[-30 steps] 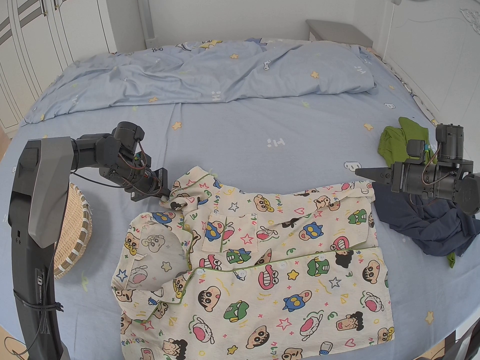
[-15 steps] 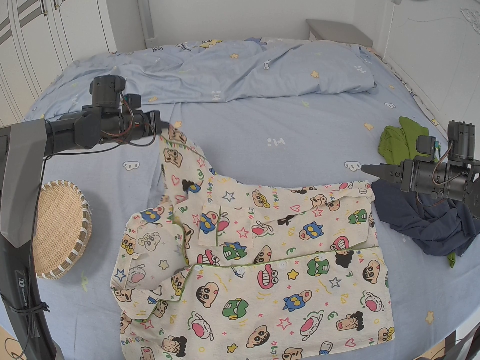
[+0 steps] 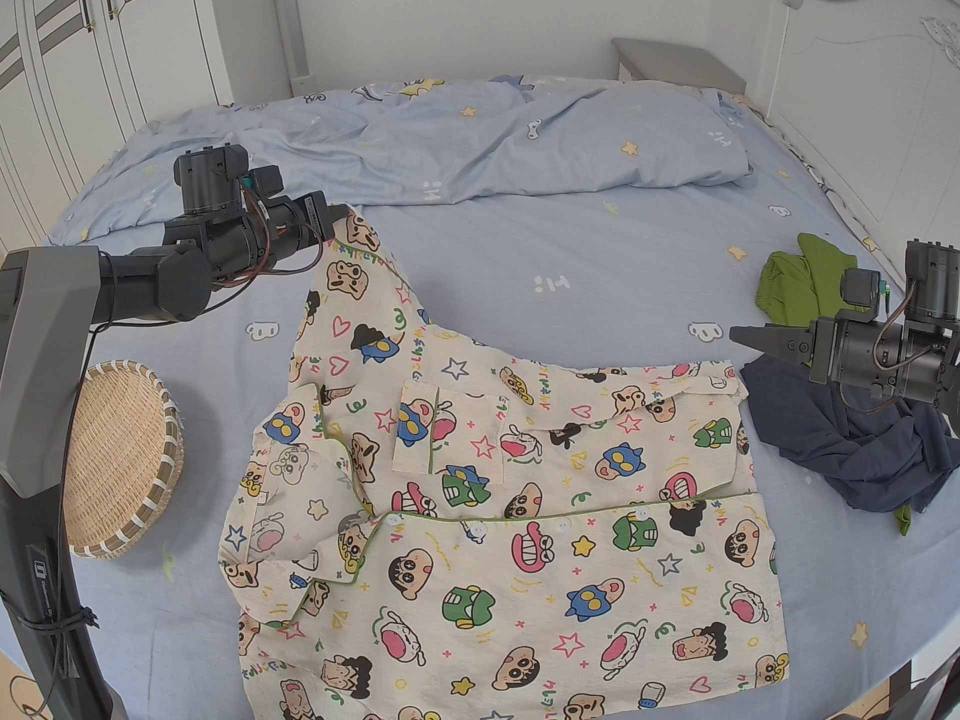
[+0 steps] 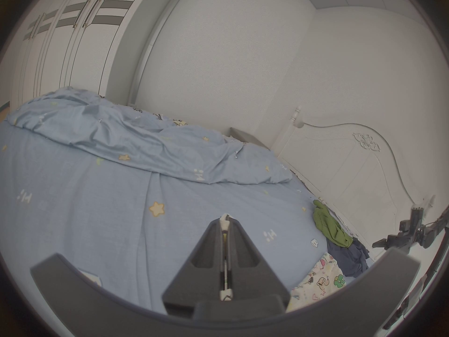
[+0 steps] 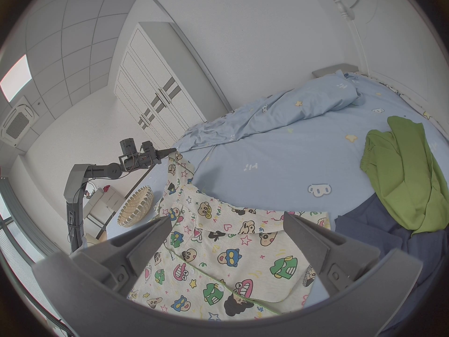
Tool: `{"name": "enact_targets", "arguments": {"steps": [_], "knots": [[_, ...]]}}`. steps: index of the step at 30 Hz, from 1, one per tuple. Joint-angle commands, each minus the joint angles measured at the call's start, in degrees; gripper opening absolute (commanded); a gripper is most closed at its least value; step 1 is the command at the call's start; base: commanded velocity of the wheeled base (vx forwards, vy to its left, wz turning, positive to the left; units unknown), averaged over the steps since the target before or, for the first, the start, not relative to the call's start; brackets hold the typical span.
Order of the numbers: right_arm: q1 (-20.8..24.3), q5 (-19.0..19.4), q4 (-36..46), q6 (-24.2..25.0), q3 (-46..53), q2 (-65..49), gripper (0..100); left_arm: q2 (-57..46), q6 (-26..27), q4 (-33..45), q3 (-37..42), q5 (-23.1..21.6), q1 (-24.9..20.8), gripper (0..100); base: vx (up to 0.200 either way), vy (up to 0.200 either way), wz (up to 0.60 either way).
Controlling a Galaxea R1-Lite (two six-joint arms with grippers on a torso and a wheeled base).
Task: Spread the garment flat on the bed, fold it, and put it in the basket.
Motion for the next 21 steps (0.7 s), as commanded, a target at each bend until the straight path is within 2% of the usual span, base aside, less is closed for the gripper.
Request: {"name": "enact_targets", "arguments": {"steps": [1, 4, 8, 15, 21], "knots": [[-0.03, -0.21, -0.03, 0.02, -0.26, 0.25, 100, 2.71, 1.72, 5.81, -4.10, 0.19, 0.78, 0, 0.000, 0.000, 0.00], [-0.21, -0.56, -0.12, 0.02, -1.40, 2.80, 100, 2.98, 4.62, 9.94, -5.68, 0.28, 1.65, 0, 0.000, 0.000, 0.00], [-0.65, -1.53, -0.12, 0.02, -3.16, 5.70, 100, 4.12, 5.15, 12.05, -7.96, 0.19, 2.09, 0, 0.000, 0.000, 0.00], [-0.82, -8.56, 0.06, 2.13, -10.01, 16.42, 100, 4.56, 5.32, 13.02, -8.75, 0.28, 2.27, 0, 0.000, 0.000, 0.00], [-2.67, -8.83, 0.15, 3.80, -12.30, 19.50, 100, 4.56, 5.32, 13.11, -8.75, 0.28, 2.18, 0, 0.000, 0.000, 0.00]]}}
